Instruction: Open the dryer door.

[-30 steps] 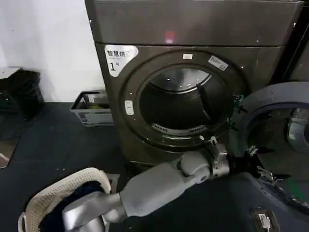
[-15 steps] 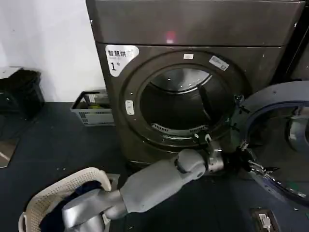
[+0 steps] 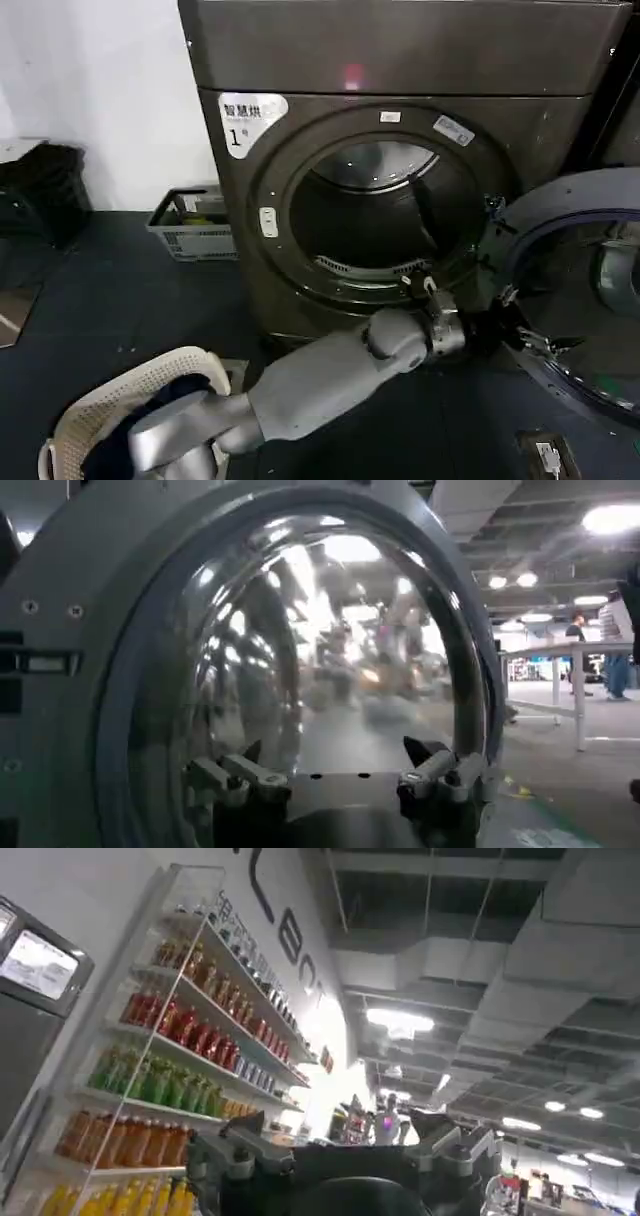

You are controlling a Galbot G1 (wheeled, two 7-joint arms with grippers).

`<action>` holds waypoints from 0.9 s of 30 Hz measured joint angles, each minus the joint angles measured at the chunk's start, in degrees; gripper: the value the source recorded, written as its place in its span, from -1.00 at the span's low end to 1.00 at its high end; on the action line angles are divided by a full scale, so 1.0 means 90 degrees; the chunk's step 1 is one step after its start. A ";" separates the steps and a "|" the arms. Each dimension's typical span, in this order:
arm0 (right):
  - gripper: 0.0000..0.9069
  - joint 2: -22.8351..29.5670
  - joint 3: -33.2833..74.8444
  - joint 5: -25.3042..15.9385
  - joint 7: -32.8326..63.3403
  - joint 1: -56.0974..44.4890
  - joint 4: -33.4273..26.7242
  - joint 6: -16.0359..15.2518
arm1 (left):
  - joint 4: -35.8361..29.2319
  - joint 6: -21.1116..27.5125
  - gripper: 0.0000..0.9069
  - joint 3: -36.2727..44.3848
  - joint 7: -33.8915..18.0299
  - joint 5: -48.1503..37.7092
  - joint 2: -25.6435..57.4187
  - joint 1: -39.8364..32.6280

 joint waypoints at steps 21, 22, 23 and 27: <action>1.00 -0.0011 -0.0010 0.0013 -0.0037 -0.0002 0.0112 0.0001 | -0.0272 -0.1358 1.00 0.0370 -0.0204 -0.0399 0.0000 0.0024; 1.00 -0.0020 -0.0009 0.0014 -0.0038 -0.0002 0.0112 0.0001 | -0.0303 -0.1364 1.00 0.0376 -0.0219 -0.0399 0.0000 0.0020; 1.00 -0.0027 -0.0009 0.0014 -0.0040 -0.0003 0.0112 0.0002 | -0.0341 -0.1364 1.00 0.0386 -0.0233 -0.0406 0.0000 0.0020; 1.00 -0.0057 -0.0005 0.0016 -0.0043 -0.0002 0.0113 0.0005 | -0.0569 -0.1342 1.00 0.0439 -0.0239 -0.0393 0.0161 0.0035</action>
